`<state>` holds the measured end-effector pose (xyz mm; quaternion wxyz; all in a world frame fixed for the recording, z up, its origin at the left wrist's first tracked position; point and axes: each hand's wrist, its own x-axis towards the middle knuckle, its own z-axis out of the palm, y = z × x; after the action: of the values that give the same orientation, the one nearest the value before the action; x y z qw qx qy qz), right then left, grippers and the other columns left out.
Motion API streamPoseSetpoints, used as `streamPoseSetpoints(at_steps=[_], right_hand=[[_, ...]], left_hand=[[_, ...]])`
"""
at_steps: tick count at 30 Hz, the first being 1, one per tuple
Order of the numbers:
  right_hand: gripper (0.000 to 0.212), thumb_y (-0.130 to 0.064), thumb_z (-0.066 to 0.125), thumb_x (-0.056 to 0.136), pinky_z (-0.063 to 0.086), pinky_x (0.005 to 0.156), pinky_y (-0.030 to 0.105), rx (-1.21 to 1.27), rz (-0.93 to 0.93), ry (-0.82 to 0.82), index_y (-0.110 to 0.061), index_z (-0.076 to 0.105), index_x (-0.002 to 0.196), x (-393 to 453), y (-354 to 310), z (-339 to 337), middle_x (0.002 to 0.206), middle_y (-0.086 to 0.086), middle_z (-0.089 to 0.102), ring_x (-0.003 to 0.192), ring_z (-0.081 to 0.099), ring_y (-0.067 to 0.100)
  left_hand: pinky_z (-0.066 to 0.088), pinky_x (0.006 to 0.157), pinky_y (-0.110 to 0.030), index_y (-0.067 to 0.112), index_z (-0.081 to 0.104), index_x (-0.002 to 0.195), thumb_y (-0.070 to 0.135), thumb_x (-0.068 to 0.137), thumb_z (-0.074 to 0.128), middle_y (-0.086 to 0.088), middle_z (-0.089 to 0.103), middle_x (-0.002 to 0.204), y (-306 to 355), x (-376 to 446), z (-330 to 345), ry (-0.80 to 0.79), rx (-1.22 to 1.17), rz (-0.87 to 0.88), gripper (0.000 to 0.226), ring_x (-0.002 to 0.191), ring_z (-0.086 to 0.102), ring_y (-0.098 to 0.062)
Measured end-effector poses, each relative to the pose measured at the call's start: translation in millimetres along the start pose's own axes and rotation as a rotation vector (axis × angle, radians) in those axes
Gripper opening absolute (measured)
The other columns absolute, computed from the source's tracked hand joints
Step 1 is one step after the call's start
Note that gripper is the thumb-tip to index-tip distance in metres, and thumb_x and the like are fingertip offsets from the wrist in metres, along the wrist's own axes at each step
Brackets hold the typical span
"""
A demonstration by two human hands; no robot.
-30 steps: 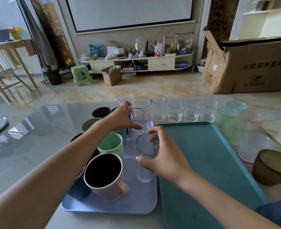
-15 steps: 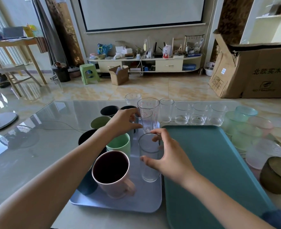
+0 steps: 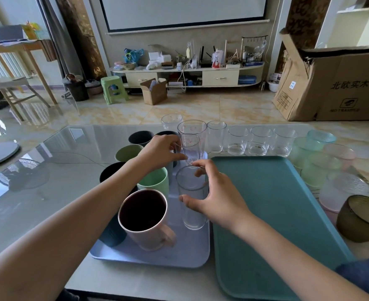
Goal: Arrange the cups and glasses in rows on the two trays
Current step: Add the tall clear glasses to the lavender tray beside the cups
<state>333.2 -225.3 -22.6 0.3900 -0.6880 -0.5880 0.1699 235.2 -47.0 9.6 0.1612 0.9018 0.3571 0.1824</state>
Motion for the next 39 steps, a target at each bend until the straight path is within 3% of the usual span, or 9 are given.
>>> streamPoseSetpoints(at_steps=[7,13,18,24,31,36,39], right_hand=[[0.068,-0.047,0.073,0.072,0.042,0.082,0.029,0.001,0.003,-0.009,-0.037,0.034,0.128,-0.3,-0.4,0.1,0.115,-0.014,0.048,0.108,0.045,0.012],[0.069,-0.045,0.074,0.072,0.043,0.086,0.031,0.019,0.003,-0.003,-0.037,0.035,0.128,-0.7,0.0,1.0,0.115,-0.014,0.049,0.112,0.046,0.014],[0.07,-0.047,0.073,0.072,0.043,0.088,0.033,0.016,-0.003,0.002,-0.038,0.033,0.128,-1.1,-0.2,2.4,0.115,-0.015,0.046,0.115,0.045,0.014],[0.07,-0.046,0.073,0.073,0.041,0.086,0.03,0.027,-0.01,0.003,-0.039,0.032,0.129,-2.2,0.5,2.9,0.118,-0.013,0.047,0.115,0.044,0.013],[0.07,-0.047,0.074,0.072,0.042,0.088,0.031,0.034,-0.013,0.006,-0.038,0.033,0.129,-1.6,0.0,3.2,0.116,-0.013,0.048,0.115,0.045,0.014],[0.071,-0.047,0.074,0.072,0.041,0.087,0.03,0.027,-0.015,0.006,-0.037,0.033,0.129,-1.4,-0.8,3.1,0.117,-0.013,0.047,0.115,0.045,0.014],[0.073,-0.048,0.074,0.072,0.039,0.085,0.028,0.028,-0.013,0.003,-0.037,0.032,0.13,-2.3,-1.1,2.6,0.117,-0.013,0.047,0.115,0.044,0.014]], left_hand=[[0.038,0.061,-0.015,0.015,0.058,0.079,0.032,0.073,0.077,0.001,0.06,0.08,3.2,-1.9,3.1,0.021,0.011,0.032,0.026,0.075,0.054,-0.016],[0.048,0.072,-0.031,0.012,0.061,0.082,0.036,0.074,0.076,-0.002,0.064,0.084,5.2,0.9,3.1,-0.001,0.056,0.05,0.03,0.08,0.06,-0.019],[0.036,0.057,-0.011,0.01,0.063,0.089,0.034,0.076,0.075,0.006,0.056,0.081,4.0,-1.7,-2.5,-0.017,0.066,0.057,0.03,0.075,0.054,-0.013],[0.047,0.074,-0.033,0.011,0.058,0.082,0.034,0.077,0.073,0.001,0.059,0.083,1.7,-3.2,-1.5,-0.013,0.078,0.065,0.028,0.082,0.06,-0.022],[0.049,0.074,-0.035,0.017,0.053,0.077,0.035,0.075,0.075,-0.003,0.063,0.083,1.0,-3.0,0.7,0.007,0.068,0.073,0.029,0.081,0.061,-0.023],[0.048,0.074,-0.033,0.013,0.056,0.084,0.035,0.076,0.074,-0.006,0.066,0.09,1.3,-1.4,2.0,0.004,0.081,0.059,0.03,0.085,0.061,-0.023],[0.045,0.076,-0.027,0.014,0.05,0.116,0.033,0.076,0.075,-0.007,0.066,0.103,0.6,-3.7,-0.2,-0.035,0.023,0.045,0.051,0.093,0.062,-0.023]])
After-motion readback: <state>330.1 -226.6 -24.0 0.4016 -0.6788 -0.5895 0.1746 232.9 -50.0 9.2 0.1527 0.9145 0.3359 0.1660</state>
